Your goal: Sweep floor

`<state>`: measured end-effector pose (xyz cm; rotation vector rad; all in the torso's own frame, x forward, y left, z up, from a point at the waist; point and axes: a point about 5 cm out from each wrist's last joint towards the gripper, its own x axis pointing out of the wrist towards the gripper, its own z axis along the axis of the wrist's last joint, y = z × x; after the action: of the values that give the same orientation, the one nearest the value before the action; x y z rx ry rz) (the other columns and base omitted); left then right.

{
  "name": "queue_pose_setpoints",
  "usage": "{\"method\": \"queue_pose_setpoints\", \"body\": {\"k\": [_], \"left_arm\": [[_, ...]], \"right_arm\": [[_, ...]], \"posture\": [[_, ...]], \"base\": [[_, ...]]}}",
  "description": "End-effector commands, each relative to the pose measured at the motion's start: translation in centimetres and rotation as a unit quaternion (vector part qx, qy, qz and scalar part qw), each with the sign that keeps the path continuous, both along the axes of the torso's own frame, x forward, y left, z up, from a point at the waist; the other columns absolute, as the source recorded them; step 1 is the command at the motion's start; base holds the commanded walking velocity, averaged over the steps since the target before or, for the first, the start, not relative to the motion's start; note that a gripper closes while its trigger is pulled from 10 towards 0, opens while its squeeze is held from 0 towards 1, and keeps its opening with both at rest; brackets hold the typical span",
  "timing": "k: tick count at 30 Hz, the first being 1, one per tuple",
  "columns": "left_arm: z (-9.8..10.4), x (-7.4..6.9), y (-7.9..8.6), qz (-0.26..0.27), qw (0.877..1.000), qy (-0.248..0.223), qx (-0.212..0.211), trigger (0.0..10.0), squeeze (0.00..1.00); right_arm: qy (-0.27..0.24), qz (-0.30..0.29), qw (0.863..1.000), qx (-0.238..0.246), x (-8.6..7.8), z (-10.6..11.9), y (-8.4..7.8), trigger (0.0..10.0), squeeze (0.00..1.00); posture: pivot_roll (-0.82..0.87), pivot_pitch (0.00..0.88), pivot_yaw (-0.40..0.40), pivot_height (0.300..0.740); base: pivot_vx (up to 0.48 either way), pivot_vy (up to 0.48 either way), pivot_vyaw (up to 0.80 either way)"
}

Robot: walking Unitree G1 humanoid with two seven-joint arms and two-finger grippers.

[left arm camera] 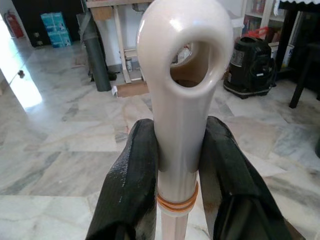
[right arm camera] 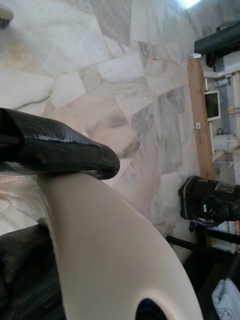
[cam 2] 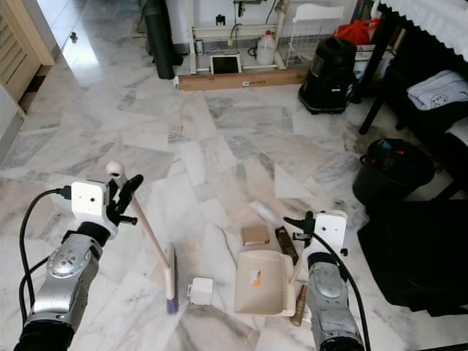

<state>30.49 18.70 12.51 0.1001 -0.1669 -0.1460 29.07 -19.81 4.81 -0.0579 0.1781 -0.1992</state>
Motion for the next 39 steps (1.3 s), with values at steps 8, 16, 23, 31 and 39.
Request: {"method": "queue_pose_setpoints", "body": {"k": [8,16,23,31,39], "left_arm": [[-0.7,0.4,0.3,-0.007,1.0,-0.001,0.016,10.0,0.0],[-1.5,0.7,0.0,-0.009,1.0,0.006,0.018,10.0,0.0],[-2.0,1.1,-1.0,-0.024,0.999,0.026,-0.011,10.0,0.0],[-2.6,1.0,-2.1,-0.056,0.996,0.063,-0.042,10.0,0.0],[-1.8,1.6,-2.2,-0.052,0.983,0.068,-0.163,10.0,0.0]], "right_arm": [[0.059,-0.003,0.997,0.047,-0.9,-2.1,0.4,10.0,0.0],[0.071,0.025,0.995,0.066,-1.3,-2.4,0.8,10.0,0.0],[0.076,0.054,0.993,0.072,-1.5,-2.0,0.9,10.0,0.0],[0.082,0.084,0.99,0.08,-1.4,-1.7,1.3,10.0,0.0],[0.085,0.091,0.989,0.083,-1.2,-1.5,1.3,10.0,0.0]], "posture": [[-0.05,0.196,-0.008,0.74],[-0.07,0.226,-0.023,0.74],[-0.08,0.247,-0.035,0.74],[-0.08,0.252,-0.048,0.74],[-0.07,0.233,-0.045,0.74]], "base": [[0.0,0.0,0.0],[0.0,0.0,0.0],[0.0,0.0,0.0],[0.0,0.0,0.0],[0.0,0.0,0.0]]}}
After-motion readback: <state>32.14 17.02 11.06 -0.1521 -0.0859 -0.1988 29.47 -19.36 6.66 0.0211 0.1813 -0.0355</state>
